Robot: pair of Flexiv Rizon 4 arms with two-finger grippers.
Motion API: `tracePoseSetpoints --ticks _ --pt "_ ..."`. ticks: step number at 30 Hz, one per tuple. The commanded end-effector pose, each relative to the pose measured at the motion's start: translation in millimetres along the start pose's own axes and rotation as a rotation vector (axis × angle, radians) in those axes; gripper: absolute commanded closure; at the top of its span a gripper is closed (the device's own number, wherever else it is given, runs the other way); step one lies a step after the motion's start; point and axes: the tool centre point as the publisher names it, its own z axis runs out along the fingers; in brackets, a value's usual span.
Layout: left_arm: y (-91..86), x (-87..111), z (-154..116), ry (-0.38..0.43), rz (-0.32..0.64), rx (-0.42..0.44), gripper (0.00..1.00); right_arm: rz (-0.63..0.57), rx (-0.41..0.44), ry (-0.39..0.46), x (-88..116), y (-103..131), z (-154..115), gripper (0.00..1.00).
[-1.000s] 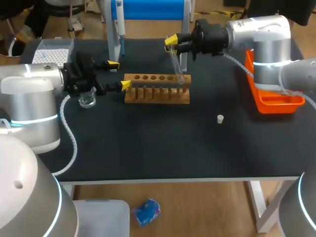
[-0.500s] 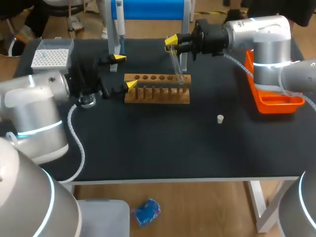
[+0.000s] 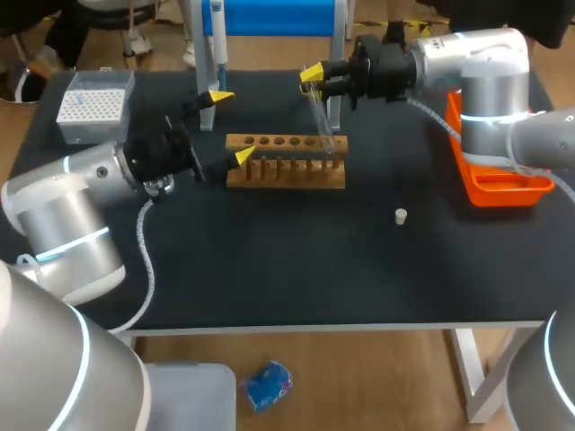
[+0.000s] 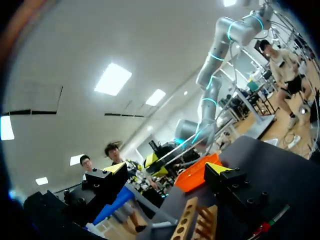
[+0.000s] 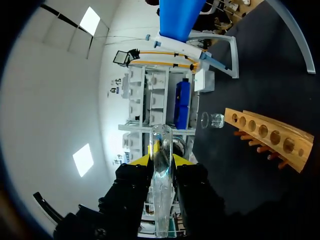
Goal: Invert the test tube, pick up the pipette, mount the tip to pipette, aspirate from beaker and dispense into the tube, eject the tip, return the pipette, and cap with the stopper.
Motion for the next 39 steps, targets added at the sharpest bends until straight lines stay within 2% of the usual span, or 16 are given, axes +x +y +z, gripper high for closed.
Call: tracePoseSetpoints --ticks 1,4,5,8,14,15,16,27,29,31,35,39 --pt "3.6 6.5 6.5 0.247 0.406 0.170 0.00 0.000 0.001 -0.003 1.0 0.0 -0.4 1.00" --pt "3.7 15.2 14.6 0.331 0.498 0.110 0.00 0.000 0.001 -0.003 1.0 0.0 -0.4 1.00" --pt "4.5 17.1 17.1 0.346 0.522 0.072 0.00 0.000 0.001 -0.003 1.0 0.0 -0.4 1.00" --pt "4.3 23.2 25.0 0.380 0.623 0.030 0.00 0.000 0.001 -0.003 1.0 0.0 -0.4 1.00" --pt "2.8 26.6 36.8 0.392 0.874 -0.085 0.00 0.000 0.001 -0.003 1.0 0.0 -0.4 1.00" --pt "2.1 25.3 38.0 0.360 0.892 -0.088 0.00 0.000 0.001 -0.003 1.0 0.0 -0.4 1.00" --pt "0.6 23.3 37.9 0.303 0.889 -0.079 0.00 0.000 0.001 -0.003 1.0 0.0 -0.4 1.00" --pt "0.6 23.3 37.9 0.303 0.889 -0.079 0.00 0.000 0.001 -0.003 1.0 0.0 -0.4 1.00" --pt "-0.6 33.3 41.1 0.289 0.917 -0.062 0.00 0.000 0.001 -0.003 1.0 0.0 -0.4 1.00" --pt "-2.1 41.0 49.3 0.323 0.921 -0.050 0.00 0.000 0.001 -0.003 1.0 0.0 -0.4 1.00" --pt "-10.3 47.0 66.4 0.321 0.914 -0.021 0.00 0.000 0.001 -0.003 1.0 0.0 -0.4 1.00" --pt "-13.6 48.1 83.3 0.378 0.843 0.010 0.00 0.000 0.001 -0.003 1.0 0.0 -0.4 1.00"
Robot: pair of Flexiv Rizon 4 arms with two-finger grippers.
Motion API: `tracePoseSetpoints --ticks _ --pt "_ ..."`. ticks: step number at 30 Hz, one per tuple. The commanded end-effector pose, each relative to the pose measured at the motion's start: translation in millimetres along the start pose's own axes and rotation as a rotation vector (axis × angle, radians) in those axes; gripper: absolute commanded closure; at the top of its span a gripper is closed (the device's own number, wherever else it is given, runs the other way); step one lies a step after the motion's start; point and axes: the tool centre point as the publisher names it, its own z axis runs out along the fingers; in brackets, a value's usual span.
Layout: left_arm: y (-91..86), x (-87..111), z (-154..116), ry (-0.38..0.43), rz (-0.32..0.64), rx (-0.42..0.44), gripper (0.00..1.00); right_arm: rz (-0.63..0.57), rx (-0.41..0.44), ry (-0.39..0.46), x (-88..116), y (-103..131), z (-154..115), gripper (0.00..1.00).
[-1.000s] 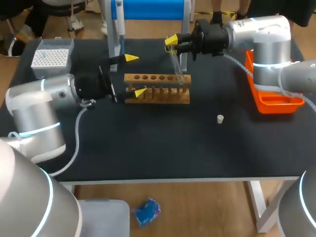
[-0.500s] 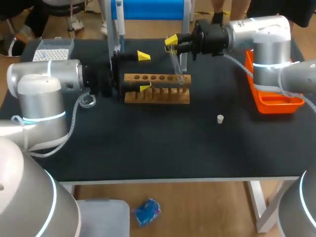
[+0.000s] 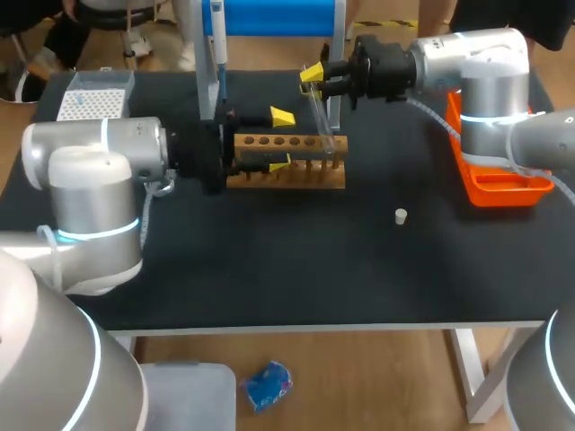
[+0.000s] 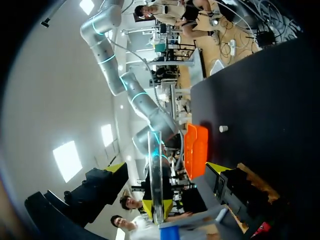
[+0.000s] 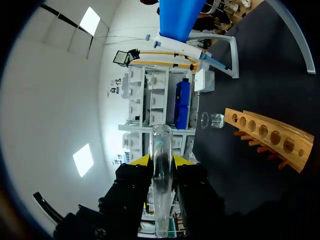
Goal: Invert the test tube, pick up the pipette, mount the tip to pipette, aspirate from beaker and dispense into the tube, eject the tip, return the pipette, and cap with the stopper.
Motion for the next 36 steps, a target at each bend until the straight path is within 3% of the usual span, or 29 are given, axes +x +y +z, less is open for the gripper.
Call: tracePoseSetpoints --ticks 1,9,18,25,36 --pt "6.0 -6.8 19.3 0.035 -0.032 0.043 0.00 0.000 0.000 -0.003 1.0 -0.1 -0.5 1.00" --pt "3.7 -23.4 40.4 0.059 0.006 0.048 0.00 0.000 0.000 -0.003 1.0 -0.1 -0.5 1.00" --pt "-6.5 -17.9 66.8 0.064 0.010 0.074 0.00 0.000 0.000 -0.003 1.0 -0.1 -0.5 1.00" --pt "-1.9 -15.3 73.7 0.037 0.029 0.040 0.00 0.000 0.000 -0.003 1.0 -0.1 -0.5 1.00" --pt "3.9 -14.7 73.8 0.002 -0.041 0.050 0.03 0.000 0.000 -0.003 1.0 -0.1 -0.5 1.00"
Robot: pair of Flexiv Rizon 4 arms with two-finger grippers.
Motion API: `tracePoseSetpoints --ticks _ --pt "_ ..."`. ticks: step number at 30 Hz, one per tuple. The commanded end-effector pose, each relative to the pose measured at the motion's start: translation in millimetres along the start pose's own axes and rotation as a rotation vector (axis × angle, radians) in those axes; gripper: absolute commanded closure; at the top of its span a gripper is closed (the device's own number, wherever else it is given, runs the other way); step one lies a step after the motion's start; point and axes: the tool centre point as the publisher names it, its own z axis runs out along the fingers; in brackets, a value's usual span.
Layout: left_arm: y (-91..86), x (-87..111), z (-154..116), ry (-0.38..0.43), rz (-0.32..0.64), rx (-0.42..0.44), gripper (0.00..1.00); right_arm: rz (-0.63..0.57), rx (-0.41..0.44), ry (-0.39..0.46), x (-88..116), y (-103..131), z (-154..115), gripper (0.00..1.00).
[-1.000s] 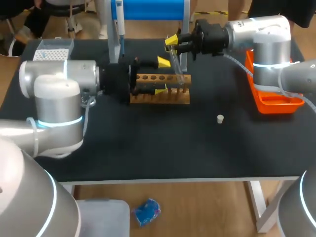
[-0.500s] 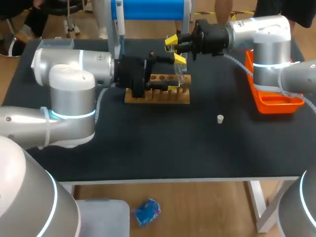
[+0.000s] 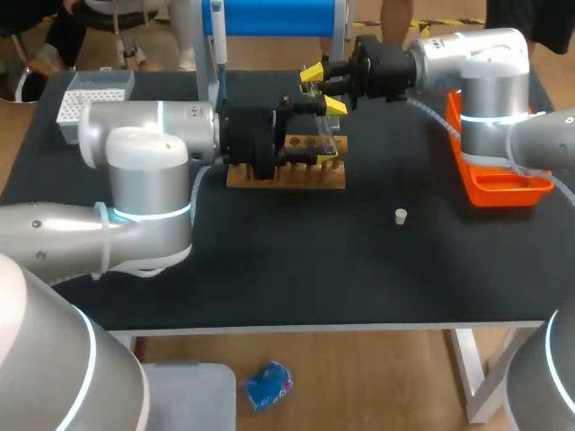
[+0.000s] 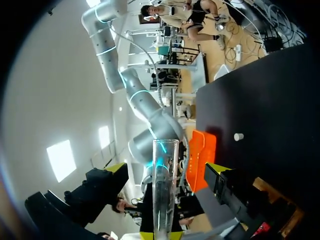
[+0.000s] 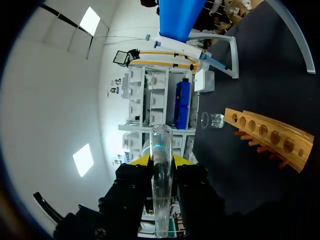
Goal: Invert the test tube, pick up the pipette, mount the tip to pipette, aspirate from beaker and dispense into the tube, eject the tip, return the pipette, and cap with the stopper.
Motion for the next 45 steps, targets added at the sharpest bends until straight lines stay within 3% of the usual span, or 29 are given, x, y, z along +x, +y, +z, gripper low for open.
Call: tracePoseSetpoints --ticks 1,2,5,12,14,15,16,17,27,28,29,30,45 --pt "4.8 0.5 -1.0 -0.002 -0.009 -0.001 0.09 0.000 0.000 -0.003 0.9 0.0 -0.6 1.00" --pt "5.7 0.1 -2.1 -0.002 -0.009 -0.002 0.11 0.000 0.000 -0.003 0.9 0.0 -0.6 1.00" --pt "8.2 -0.9 -4.3 0.003 -0.011 -0.013 0.05 0.000 0.000 -0.003 0.9 0.0 -0.6 1.00" --pt "10.1 -3.1 -2.5 0.002 -0.004 -0.011 0.16 0.000 0.000 -0.003 0.9 0.0 -0.6 1.00" --pt "10.8 -3.3 -2.2 0.002 -0.004 -0.009 0.50 0.000 0.000 -0.003 0.9 0.0 -0.6 1.00" --pt "11.2 -3.2 -1.9 0.003 -0.004 -0.009 0.55 0.000 0.000 -0.003 0.9 0.0 -0.6 1.00" --pt "11.5 -3.1 -1.7 0.003 -0.004 -0.010 0.86 0.000 0.000 -0.003 0.9 0.0 -0.6 1.00" --pt "11.6 -3.1 -1.5 0.003 -0.004 -0.010 1.00 0.000 0.000 -0.003 0.9 0.0 -0.6 1.00" --pt "11.8 -3.1 -0.8 -0.005 -0.003 -0.001 1.00 0.000 0.000 -0.003 0.9 0.0 -0.6 1.00" --pt "11.8 -3.1 -0.8 -0.005 -0.003 -0.001 1.00 0.000 0.000 -0.003 0.9 0.0 -0.6 0.78" --pt "11.8 -3.1 -0.8 -0.005 -0.003 -0.001 1.00 0.000 0.000 -0.003 0.9 0.0 -0.6 0.09" --pt "11.8 -3.1 -0.8 -0.005 -0.003 -0.001 1.00 0.000 0.000 -0.003 0.9 0.0 -0.6 0.00" --pt "11.8 -3.1 -0.8 -0.005 -0.003 -0.001 1.00 0.000 0.000 -0.003 0.9 0.0 -0.6 0.00"
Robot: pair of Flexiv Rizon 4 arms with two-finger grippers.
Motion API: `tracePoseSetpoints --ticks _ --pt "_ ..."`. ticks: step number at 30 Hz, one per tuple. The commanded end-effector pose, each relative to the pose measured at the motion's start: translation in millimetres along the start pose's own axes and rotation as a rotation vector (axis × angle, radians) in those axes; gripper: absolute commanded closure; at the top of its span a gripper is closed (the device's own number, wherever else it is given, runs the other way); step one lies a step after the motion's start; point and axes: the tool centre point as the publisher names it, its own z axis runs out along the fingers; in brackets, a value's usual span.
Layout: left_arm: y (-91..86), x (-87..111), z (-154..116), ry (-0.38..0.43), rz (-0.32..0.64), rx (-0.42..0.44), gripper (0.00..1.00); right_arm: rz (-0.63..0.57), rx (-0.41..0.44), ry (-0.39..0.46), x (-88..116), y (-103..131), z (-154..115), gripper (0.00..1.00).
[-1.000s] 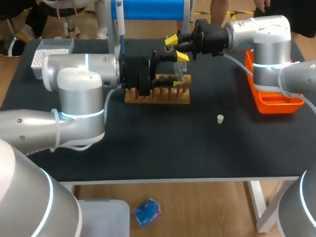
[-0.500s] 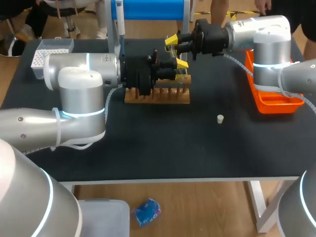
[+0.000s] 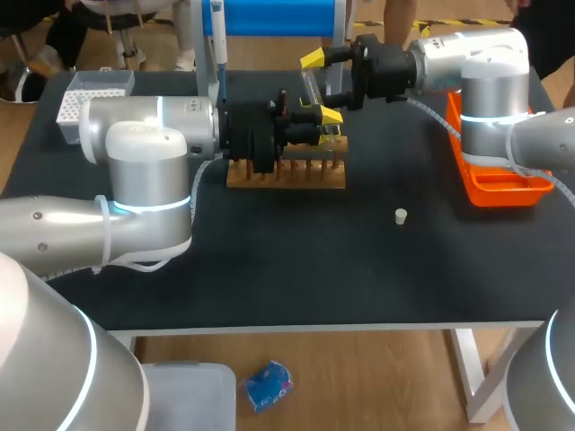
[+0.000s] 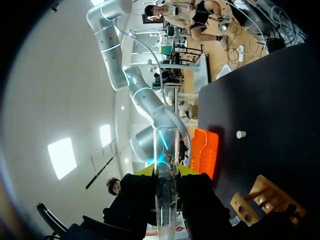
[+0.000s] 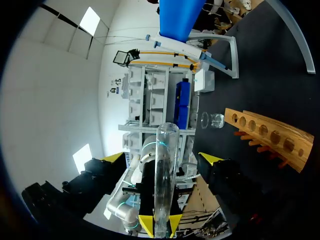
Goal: Invert the test tube, pick up the pipette, mount the tip to pipette, aspirate from beaker and dispense into the tube, eject the tip, return the pipette, and cap with the stopper.
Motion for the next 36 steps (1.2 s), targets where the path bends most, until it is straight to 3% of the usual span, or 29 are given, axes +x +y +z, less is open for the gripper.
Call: tracePoseSetpoints --ticks 1,5,8,11,13,19,21,22,36 --pt "0.9 0.3 0.2 -0.001 0.002 0.002 1.00 0.000 0.000 -0.003 0.7 -0.1 -0.6 0.00" --pt "0.9 0.3 0.2 -0.001 0.002 0.002 1.00 0.000 0.000 -0.003 0.7 -0.1 -0.6 0.00" --pt "0.9 0.3 0.2 -0.001 0.002 0.002 1.00 -0.304 -0.024 -0.143 11.0 -6.4 -11.9 0.00" --pt "0.9 0.3 0.2 -0.001 0.002 0.002 1.00 -0.603 -0.080 -0.186 18.9 -12.2 -32.3 0.00" --pt "0.9 0.3 0.2 -0.001 0.002 0.002 1.00 -0.677 -0.112 -0.168 21.9 -14.6 -48.3 0.00" --pt "0.9 0.3 0.2 -0.001 0.002 0.002 1.00 -0.934 -0.137 -0.239 26.8 -28.3 -84.7 0.00" --pt "0.9 0.3 0.2 -0.001 0.002 0.002 1.00 -1.024 -0.148 -0.314 22.0 -33.2 -91.8 0.00" --pt "0.9 0.3 0.2 -0.001 0.002 0.002 1.00 -1.083 -0.151 -0.404 15.9 -35.1 -94.0 0.00" --pt "0.9 0.3 0.2 -0.001 0.002 0.002 1.00 -1.083 -0.151 -0.404 15.9 -35.1 -94.0 0.00"
